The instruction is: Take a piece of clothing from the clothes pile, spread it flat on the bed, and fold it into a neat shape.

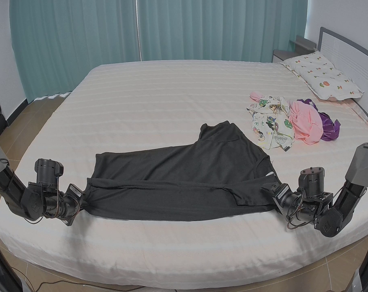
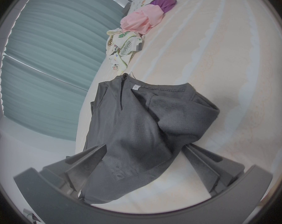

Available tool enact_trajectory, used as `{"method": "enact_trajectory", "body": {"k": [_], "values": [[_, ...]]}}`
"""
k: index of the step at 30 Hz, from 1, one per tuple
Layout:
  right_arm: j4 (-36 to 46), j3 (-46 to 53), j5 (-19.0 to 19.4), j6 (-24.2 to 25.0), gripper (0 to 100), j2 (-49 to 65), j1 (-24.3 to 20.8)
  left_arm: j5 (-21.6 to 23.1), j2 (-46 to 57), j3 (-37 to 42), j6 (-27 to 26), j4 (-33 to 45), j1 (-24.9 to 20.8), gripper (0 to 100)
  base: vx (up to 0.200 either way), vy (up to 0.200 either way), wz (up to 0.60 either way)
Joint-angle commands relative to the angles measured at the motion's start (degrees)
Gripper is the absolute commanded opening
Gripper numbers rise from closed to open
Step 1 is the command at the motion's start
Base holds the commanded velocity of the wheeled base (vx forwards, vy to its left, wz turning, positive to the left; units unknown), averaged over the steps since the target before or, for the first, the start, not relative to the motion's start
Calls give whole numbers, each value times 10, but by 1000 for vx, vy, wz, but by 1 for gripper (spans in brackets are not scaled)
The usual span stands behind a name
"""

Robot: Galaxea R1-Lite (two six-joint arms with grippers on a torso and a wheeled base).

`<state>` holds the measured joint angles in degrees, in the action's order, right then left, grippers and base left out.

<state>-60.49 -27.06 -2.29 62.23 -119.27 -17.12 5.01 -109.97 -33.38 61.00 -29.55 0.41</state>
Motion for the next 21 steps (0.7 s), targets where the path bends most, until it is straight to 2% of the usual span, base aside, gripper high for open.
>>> {"method": "enact_trajectory", "body": {"k": [1,5,21], "values": [[-12,6,-6,-7,0,-14,-7,0,-2,1,1,0,0,0,0,0,0],[-36,42,-8,-32,0,6,-7,0,-2,7,-1,-2,-1,0,0,0,0],[-43,108,0,-39,0,97,9,-3,57,48,-6,5,-1,0,0,0,0]]}}
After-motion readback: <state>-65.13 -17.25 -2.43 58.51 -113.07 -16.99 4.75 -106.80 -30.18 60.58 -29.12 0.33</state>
